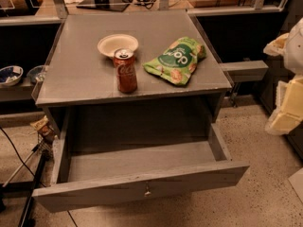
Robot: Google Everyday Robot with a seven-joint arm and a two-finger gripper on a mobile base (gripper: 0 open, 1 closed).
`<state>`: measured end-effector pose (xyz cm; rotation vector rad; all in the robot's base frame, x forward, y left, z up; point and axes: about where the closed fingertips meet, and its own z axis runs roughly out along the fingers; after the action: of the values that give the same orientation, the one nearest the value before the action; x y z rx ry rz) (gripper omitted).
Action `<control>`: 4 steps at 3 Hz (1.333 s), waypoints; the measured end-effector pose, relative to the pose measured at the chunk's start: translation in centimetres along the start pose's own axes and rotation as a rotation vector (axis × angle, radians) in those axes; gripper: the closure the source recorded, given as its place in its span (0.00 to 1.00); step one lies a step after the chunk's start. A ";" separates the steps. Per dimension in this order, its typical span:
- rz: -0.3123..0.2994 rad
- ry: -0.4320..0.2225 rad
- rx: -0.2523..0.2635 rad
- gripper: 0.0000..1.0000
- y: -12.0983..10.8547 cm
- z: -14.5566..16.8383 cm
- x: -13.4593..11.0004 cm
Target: Close top drawer
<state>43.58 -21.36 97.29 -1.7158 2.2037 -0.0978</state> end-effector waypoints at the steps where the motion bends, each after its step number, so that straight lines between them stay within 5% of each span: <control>1: -0.006 -0.025 -0.016 0.00 1.0 0.9 0.3; 2: -0.021 -0.047 -0.063 0.02 2.4 2.1 0.9; 4: -0.021 -0.047 -0.063 0.48 2.4 2.1 0.9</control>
Offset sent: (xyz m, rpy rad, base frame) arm -0.0300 -0.0019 -0.0513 0.0800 0.1057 0.0814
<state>41.79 -21.24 94.46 -1.7568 2.1765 0.0066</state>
